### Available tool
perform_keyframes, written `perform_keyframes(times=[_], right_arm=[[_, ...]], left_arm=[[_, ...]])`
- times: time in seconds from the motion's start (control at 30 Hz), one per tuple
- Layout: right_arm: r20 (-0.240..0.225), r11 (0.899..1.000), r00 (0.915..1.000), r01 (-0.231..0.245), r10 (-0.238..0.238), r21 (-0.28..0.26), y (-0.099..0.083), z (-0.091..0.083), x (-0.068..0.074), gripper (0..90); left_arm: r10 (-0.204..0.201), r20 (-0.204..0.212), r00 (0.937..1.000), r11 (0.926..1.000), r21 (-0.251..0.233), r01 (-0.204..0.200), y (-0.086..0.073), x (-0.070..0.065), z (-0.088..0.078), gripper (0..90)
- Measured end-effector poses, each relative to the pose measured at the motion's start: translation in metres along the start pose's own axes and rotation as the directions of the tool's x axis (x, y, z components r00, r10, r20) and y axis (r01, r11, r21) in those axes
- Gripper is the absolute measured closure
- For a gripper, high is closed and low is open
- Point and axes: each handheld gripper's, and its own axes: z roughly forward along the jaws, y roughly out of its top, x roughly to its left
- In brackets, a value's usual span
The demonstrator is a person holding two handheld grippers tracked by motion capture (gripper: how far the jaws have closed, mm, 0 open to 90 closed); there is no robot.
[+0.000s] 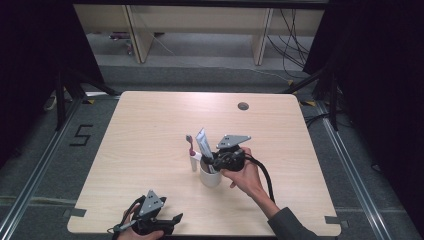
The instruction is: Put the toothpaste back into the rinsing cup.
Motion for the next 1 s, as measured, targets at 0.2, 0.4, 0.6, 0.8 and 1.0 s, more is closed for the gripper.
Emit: perform_keyframes(times=[0.2, 0.4, 0.6, 0.8, 1.0], right_arm=[[0.001, 1.000, 1.0000, 0.003, -0.003, 0.015, -0.003, 0.002, 0.001, 74.9], [0.000, 1.000, 0.9999, 0.013, -0.013, 0.022, -0.004, 0.002, 0.002, 74.4], [0.010, 1.000, 0.9999, -0.002, 0.002, 0.023, -0.003, 0.000, 0.004, 73.0], [0.005, 1.000, 1.0000, 0.002, -0.002, 0.008, -0.002, -0.002, 0.004, 69.4], [0.020, 1.000, 0.9998, 0.009, -0.008, -0.025, 0.001, -0.009, 0.003, 61.7]], left_arm=[[0.006, 0.005, 1.0000, 1.0000, 0.006, -0.006, 0.000, 0.000, 0.000, 21.3], [0.008, 0.006, 1.0000, 0.9999, 0.008, -0.008, 0.000, 0.000, 0.000, 21.4], [0.004, 0.006, 1.0000, 1.0000, 0.003, -0.004, 0.000, 0.000, 0.000, 21.3], [0.005, 0.006, 1.0000, 1.0000, 0.003, -0.005, 0.000, 0.000, 0.000, 21.3], [0.006, 0.006, 1.0000, 1.0000, -0.001, -0.006, 0.000, 0.000, 0.000, 21.4]])
